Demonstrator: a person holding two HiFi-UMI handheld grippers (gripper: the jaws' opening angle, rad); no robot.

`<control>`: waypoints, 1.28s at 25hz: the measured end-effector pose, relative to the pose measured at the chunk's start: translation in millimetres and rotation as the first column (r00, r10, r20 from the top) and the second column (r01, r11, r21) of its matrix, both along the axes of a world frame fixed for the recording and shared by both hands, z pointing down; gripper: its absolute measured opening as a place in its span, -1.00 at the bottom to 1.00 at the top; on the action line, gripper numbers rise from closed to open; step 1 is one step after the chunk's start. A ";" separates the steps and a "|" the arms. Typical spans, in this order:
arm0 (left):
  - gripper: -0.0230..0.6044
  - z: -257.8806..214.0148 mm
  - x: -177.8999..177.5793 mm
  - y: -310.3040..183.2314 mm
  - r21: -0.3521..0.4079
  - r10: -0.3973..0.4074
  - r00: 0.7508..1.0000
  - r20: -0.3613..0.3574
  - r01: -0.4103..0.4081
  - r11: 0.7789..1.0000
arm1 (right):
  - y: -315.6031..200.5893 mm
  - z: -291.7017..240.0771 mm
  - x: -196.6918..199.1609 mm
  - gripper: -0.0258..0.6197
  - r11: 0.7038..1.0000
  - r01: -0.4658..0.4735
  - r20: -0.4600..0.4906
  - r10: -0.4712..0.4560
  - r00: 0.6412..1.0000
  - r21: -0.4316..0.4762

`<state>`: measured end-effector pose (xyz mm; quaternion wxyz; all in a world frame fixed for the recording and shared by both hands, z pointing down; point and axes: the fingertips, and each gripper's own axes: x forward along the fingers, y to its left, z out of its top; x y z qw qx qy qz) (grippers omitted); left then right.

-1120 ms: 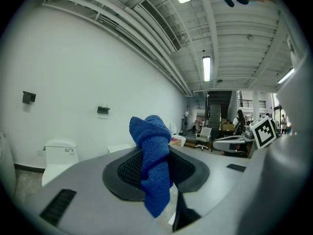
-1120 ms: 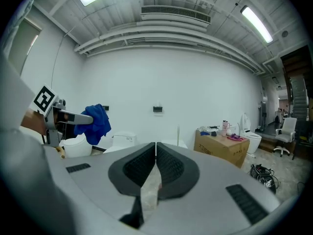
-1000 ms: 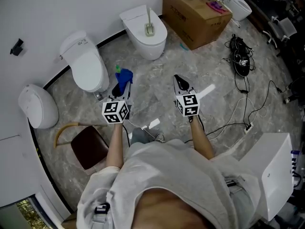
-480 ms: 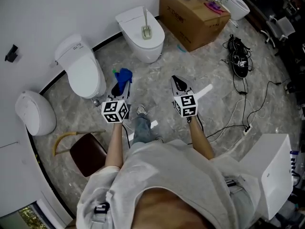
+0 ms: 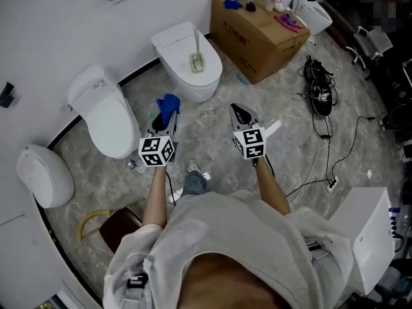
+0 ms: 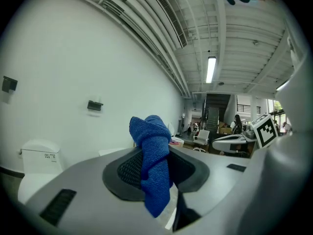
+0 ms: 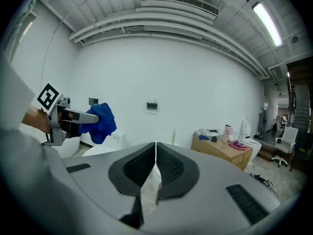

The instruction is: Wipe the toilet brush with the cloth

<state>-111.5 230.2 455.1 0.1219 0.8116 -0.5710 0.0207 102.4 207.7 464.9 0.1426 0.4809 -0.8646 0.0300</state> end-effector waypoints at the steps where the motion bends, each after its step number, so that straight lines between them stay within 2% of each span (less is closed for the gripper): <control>1: -0.52 -2.2 -6.2 -12.3 0.001 0.002 1.000 -0.003 -0.002 1.000 | -11.8 -3.7 -6.5 -0.82 1.000 0.000 -0.003 0.000 1.000 0.004; 8: -0.52 -11.8 -38.8 -97.7 0.014 0.028 0.999 -0.021 -0.028 1.000 | -91.3 -18.8 -41.3 -0.82 1.000 -0.019 -0.021 0.019 1.000 0.024; 14: -0.52 -7.5 -54.1 -154.5 0.011 0.066 0.998 -0.023 -0.065 0.998 | -138.3 -17.7 -56.6 -0.82 0.998 -0.056 -0.024 0.057 0.998 0.026; 25: -0.52 25.9 -42.7 -205.0 -0.054 0.150 0.988 -0.032 -0.152 0.987 | -166.3 14.8 -48.4 -0.82 0.989 -0.139 -0.025 0.138 0.990 -0.040; 32: -0.52 42.9 -34.6 -236.0 -0.095 0.155 0.988 -0.027 -0.157 0.983 | -203.0 32.6 -47.8 -0.82 0.989 -0.128 -0.013 0.128 0.992 -0.072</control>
